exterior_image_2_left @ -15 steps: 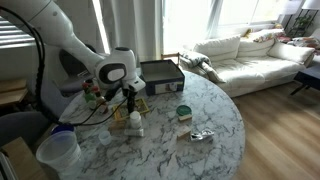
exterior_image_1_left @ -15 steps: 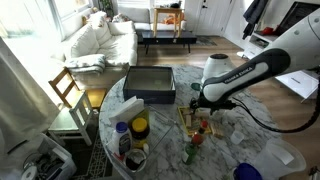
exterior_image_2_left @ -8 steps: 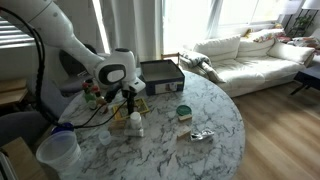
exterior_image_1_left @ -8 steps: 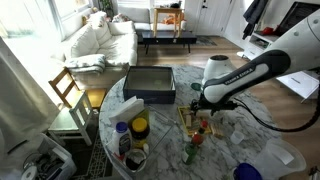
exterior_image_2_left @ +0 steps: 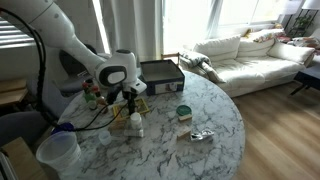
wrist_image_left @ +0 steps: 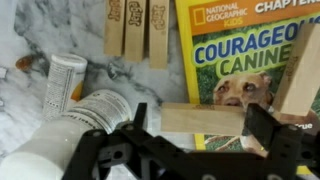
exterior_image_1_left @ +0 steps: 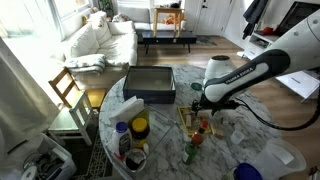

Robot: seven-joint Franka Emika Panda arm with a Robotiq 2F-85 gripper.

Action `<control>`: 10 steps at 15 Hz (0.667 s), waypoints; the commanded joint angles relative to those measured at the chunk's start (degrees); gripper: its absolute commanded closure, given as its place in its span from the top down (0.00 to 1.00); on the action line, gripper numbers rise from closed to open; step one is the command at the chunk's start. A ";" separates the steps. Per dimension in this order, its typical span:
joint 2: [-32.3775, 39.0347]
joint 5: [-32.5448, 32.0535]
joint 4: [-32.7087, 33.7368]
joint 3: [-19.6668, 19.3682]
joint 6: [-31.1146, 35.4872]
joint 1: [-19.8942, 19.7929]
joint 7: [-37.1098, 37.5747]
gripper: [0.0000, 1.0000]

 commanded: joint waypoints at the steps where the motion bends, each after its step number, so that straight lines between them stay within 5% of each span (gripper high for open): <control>1: 0.10 2.57 -1.39 1.78 2.14 -1.72 -2.69 1.00; 10: 1.75 4.34 -1.62 1.80 8.40 -1.83 -3.04 1.00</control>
